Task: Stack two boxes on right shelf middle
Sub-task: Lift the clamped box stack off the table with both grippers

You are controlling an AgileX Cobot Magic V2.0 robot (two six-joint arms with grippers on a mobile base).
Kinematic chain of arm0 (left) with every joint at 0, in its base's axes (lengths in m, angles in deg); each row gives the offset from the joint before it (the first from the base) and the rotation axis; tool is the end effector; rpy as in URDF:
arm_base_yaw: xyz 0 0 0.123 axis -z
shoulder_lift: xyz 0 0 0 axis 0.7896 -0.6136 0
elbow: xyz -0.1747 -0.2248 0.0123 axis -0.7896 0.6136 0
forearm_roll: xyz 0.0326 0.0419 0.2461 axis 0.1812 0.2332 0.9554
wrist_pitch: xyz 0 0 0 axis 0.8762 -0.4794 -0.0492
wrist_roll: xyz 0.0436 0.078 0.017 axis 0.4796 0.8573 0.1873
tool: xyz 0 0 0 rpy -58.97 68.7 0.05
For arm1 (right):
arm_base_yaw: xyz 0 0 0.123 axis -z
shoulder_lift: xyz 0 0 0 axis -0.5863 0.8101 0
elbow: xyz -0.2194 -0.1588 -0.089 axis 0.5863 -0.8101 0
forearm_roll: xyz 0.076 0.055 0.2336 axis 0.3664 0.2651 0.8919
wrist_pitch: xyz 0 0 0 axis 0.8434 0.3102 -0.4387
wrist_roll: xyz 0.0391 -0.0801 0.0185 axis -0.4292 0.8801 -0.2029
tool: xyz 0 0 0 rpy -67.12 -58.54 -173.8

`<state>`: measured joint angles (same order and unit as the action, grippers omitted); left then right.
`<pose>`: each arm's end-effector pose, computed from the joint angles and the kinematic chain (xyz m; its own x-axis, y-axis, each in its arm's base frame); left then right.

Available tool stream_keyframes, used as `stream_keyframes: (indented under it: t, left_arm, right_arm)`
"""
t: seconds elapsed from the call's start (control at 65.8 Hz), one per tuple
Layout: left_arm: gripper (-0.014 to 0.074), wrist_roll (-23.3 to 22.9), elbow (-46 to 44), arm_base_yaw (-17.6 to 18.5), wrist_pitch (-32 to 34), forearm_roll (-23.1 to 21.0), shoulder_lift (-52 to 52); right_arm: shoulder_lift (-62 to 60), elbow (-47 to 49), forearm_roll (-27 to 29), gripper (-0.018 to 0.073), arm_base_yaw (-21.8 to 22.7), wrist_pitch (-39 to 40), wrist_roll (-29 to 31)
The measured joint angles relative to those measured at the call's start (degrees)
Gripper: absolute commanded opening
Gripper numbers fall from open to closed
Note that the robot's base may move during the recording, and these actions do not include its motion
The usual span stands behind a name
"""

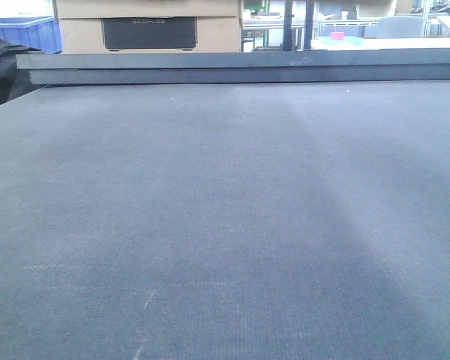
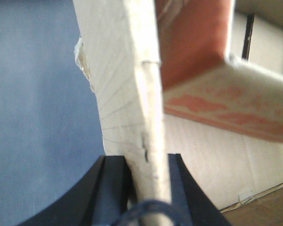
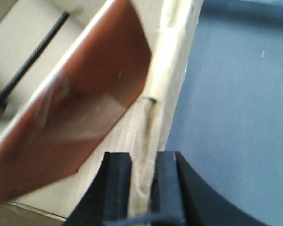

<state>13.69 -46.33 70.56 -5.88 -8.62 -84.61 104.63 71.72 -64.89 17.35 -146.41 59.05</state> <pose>0.2428 -0.0793 0.5176 -0.5590 0.0523 -0.8275 0.2343 0.9673 -0.0971 0.2456 0.0986 0.5054 -0.5159 -0.1343 -0.8461 -0.4312 0.8941 0.1210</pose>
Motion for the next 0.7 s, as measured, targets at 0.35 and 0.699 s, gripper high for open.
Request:
stream_keyframes:
  t: [0.35,0.699]
  left_arm:
    - [-0.0111,0.0,-0.14,0.26,1.08,0.23,0.27]
    - [-0.0111,0.0,-0.14,0.26,2.47,0.35,0.27]
  right_arm:
    - [-0.22,0.51,0.0,-0.0154,0.0,-0.84,0.14]
    - [-0.22,0.51,-0.03,-0.0154,0.0,-0.62,0.02]
